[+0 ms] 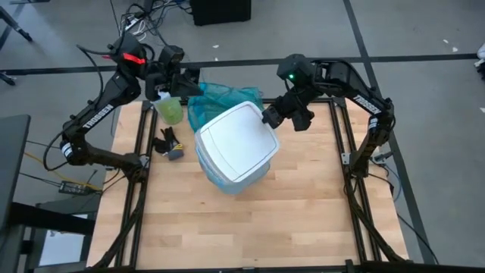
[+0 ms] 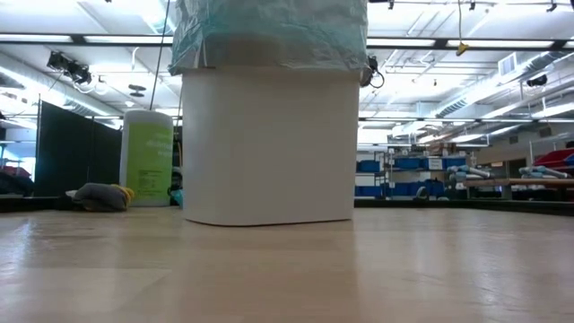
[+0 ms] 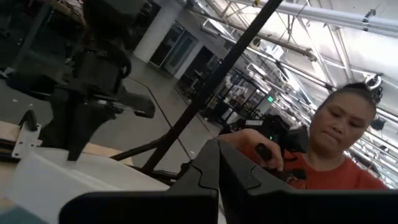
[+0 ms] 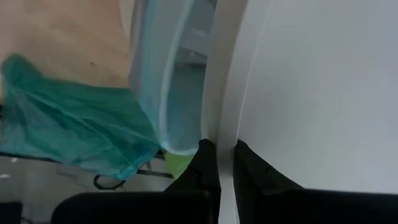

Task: Place trash/remove bag and relplace
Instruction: Put the white trash lid on the white trash bin

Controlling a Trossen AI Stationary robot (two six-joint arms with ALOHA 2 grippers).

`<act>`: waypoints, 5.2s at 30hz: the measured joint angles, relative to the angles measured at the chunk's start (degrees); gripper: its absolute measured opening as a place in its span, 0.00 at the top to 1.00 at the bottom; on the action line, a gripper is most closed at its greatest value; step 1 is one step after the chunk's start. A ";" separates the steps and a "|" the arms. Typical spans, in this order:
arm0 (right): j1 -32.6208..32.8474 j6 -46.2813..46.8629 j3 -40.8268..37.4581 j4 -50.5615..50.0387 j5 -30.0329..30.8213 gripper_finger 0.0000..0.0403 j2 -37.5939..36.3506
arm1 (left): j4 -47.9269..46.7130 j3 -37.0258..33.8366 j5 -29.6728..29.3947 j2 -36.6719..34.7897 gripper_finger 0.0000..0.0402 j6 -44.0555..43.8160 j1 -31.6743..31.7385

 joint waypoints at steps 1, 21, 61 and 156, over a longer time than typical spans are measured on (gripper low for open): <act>-0.24 -0.31 -0.48 -0.02 -0.30 0.96 -0.02 | -1.07 0.00 -0.36 0.00 0.99 1.24 -0.43; -2.28 -5.37 -3.74 1.05 -1.43 0.96 1.08 | -7.04 0.00 -1.78 -0.01 0.99 8.55 -1.52; 0.51 -6.25 -3.74 -0.72 0.05 0.96 4.72 | -51.44 0.00 -25.44 0.45 0.99 34.03 -1.52; -20.12 85.41 -2.95 36.16 2.15 1.00 -19.27 | -24.01 -14.37 -17.57 4.11 1.00 60.93 -11.65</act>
